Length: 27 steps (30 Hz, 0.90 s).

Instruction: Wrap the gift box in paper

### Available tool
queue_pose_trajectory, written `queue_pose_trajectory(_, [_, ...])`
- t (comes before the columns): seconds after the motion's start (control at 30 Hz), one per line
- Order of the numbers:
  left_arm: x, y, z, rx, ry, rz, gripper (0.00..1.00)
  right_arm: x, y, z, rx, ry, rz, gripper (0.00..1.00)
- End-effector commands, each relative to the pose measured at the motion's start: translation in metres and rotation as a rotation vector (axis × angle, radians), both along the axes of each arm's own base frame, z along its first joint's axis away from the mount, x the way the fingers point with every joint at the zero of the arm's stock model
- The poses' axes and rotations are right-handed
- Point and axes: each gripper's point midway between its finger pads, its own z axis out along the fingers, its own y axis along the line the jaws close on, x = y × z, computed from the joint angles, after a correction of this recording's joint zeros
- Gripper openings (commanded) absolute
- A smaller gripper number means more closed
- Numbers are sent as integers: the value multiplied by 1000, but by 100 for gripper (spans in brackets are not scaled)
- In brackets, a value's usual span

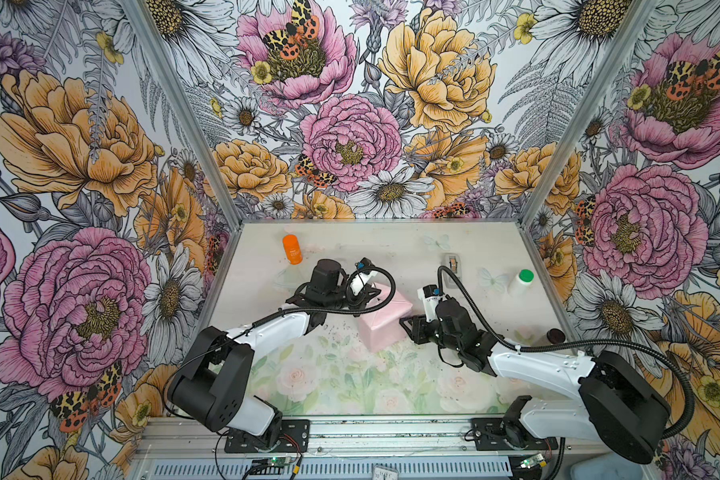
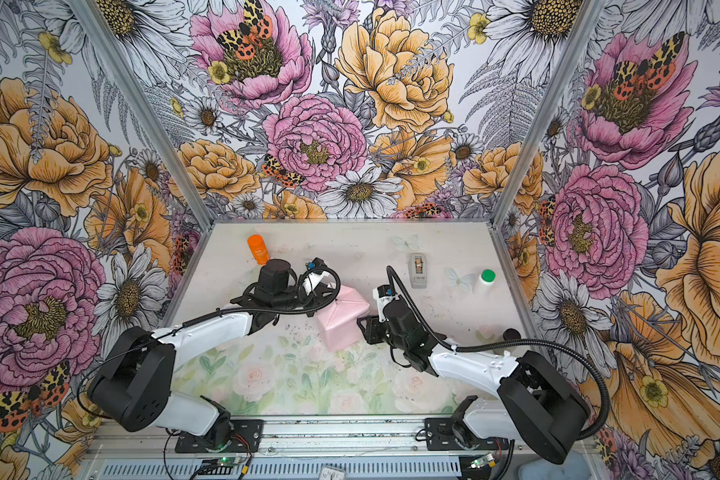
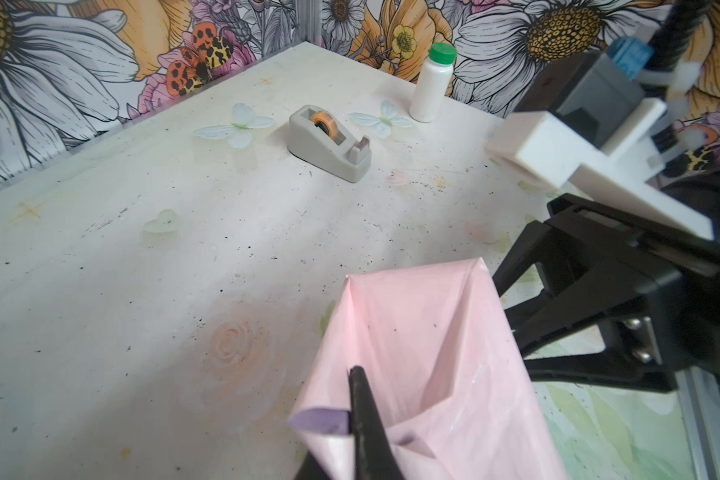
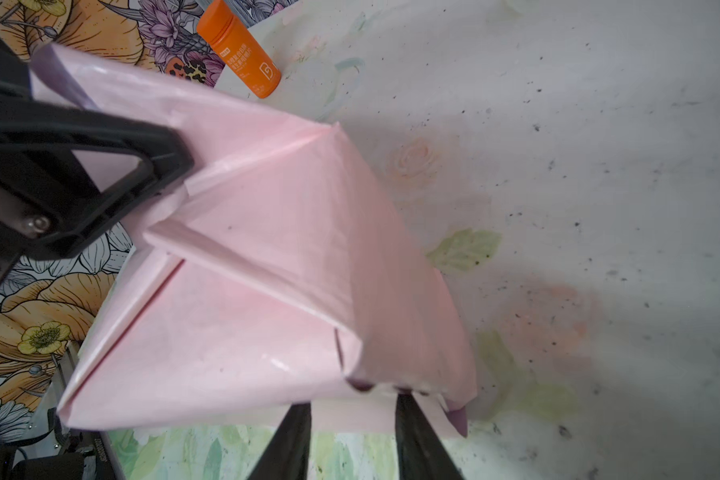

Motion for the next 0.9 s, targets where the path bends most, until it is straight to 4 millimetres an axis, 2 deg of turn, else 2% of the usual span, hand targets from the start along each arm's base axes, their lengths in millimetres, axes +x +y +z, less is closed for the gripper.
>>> queue_pose_trajectory(0.0, [8, 7, 9, -12, -35, 93, 6, 12, 7, 29, -13, -91, 52, 41])
queue_pose_trajectory(0.1, [6, 7, 8, -20, -34, 98, 7, 7, 2, 44, -52, -134, 55, 46])
queue_pose_trajectory(0.27, [5, 3, 6, -23, -26, 89, 7, -4, 4, 82, -150, -358, 92, 57])
queue_pose_trajectory(0.3, [4, 3, 6, -23, -25, 87, 7, -3, 5, 85, -175, -405, 110, 58])
queue_pose_trajectory(0.33, [5, 3, 6, -22, -24, 89, 7, -9, 15, 87, -203, -468, 168, 59])
queue_pose_trajectory(0.4, [4, 2, 6, -26, -24, 85, 7, -7, 24, 86, -271, -555, 221, 61])
queue_pose_trajectory(0.53, [4, 1, 7, -35, -21, 81, 7, 8, 36, 89, -344, -674, 245, 64])
queue_pose_trajectory(0.7, [3, -2, 7, -48, -18, 70, 7, 17, 50, 92, -343, -720, 275, 66])
queue_pose_trajectory(0.87, [3, -3, 7, -56, -16, 66, 7, 14, 64, 96, -257, -729, 332, 67])
